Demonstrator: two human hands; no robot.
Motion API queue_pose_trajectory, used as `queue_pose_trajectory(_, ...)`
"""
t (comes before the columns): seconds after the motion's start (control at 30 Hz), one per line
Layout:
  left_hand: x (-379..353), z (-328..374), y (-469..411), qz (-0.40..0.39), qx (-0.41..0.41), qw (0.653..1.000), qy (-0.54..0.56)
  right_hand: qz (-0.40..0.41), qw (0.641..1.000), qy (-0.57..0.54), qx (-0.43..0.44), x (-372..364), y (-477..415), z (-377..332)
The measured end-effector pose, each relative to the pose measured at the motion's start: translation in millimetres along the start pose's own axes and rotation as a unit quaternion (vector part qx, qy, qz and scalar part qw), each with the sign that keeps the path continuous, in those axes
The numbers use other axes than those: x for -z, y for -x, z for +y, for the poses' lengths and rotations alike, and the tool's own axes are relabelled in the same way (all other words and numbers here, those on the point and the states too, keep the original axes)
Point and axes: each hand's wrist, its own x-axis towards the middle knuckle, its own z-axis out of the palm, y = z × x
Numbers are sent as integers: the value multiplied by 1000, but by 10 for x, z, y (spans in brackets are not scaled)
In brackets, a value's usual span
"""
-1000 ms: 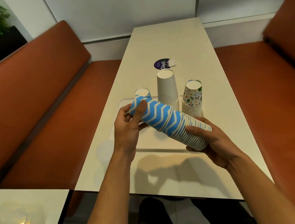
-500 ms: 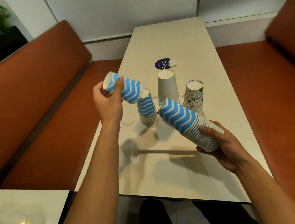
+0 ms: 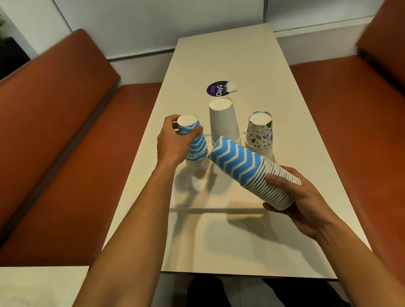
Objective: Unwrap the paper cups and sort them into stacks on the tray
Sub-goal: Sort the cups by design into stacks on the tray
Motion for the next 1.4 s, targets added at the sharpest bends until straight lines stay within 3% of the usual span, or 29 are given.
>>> queue_pose_trajectory(0.1, 37, -13, 98, 9, 4, 1000, 7, -6, 1000, -2, 2, -11, 4, 6)
queue_pose_trajectory(0.27, 183, 117, 486, 147, -13, 982, 122, -12, 1000, -10, 8, -49, 16, 11)
queue_pose_trajectory(0.33, 192, 133, 703, 114, 1, 975, 193, -17, 1000, -16, 10, -87, 24, 12)
queue_pose_trajectory(0.43, 120, 107, 1071, -21, 29, 957, 287, -27, 999, -11, 12, -146, 33, 18)
queue_pose_trajectory(0.57, -14, 112, 1409, -146, 36, 939, 308, -23, 997, 67, 18, -242, 60, 32)
queue_pose_trajectory(1.0, 0, 204, 1519, -132, 53, 945, 295, -112, 948, 277, 107, -430, 111, -189)
queue_pose_trajectory(1.23, 34, 213, 1469, -116, 56, 948, 291, -111, 936, 307, 130, -438, 80, -201)
queue_pose_trajectory(1.4, 157, 242, 1236, -18, 51, 946, 318, -83, 943, 294, 130, -320, 71, -150)
